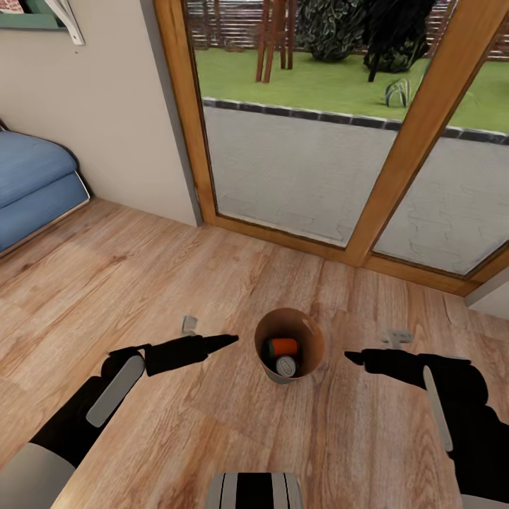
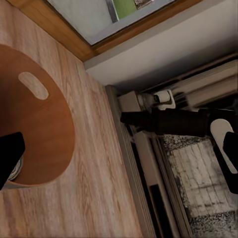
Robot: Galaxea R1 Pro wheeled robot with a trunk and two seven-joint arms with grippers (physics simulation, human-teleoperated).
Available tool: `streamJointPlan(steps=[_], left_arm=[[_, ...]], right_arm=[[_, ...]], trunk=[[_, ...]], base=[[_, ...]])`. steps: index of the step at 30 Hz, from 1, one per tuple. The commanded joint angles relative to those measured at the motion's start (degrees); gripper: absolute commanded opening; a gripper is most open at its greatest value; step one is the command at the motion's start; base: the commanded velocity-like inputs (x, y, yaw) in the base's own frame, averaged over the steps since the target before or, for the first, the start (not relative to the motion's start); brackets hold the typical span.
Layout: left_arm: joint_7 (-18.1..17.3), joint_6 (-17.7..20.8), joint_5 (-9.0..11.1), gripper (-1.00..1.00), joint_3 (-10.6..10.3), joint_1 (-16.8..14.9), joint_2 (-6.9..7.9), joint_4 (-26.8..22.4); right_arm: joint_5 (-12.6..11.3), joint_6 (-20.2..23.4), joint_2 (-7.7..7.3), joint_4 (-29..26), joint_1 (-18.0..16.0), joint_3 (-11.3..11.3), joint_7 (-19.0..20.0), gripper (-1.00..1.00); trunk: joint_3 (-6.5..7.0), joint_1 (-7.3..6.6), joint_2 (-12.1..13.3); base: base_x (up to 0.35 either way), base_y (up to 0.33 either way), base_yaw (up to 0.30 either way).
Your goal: Put the three can of soda from the living room inside the tash can in the kitchen.
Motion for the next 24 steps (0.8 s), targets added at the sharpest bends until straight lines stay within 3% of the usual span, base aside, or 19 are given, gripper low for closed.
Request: streamJointPlan(steps=[1,9,24], left_arm=[[0.0,0.3,0.2,1.00,-0.1,0.0,-0.05,0.1],[0.2,5.3,0.4,1.00,0.1,0.0,-0.14,0.5],[0.1,5.7,0.3,1.00,0.2,0.0,-0.22,0.5]], right_arm=[[0.0,0.0,-0.25,0.0,0.1,-0.1,0.0,1.00],[0.0,0.0,-1.76,-0.1,0.2,-0.8,0.2,1.00],[-0.1,0.0,-2.22,-0.1,0.2,-0.9,0.3,1.00]], trunk=[[0.00,0.00,0.0],[0.00,0.00,0.0],[0.00,0.00,0.0]], base=[[0.000,0.000,0.000],[0.000,0.000,0.000],[0.000,0.000,0.000]])
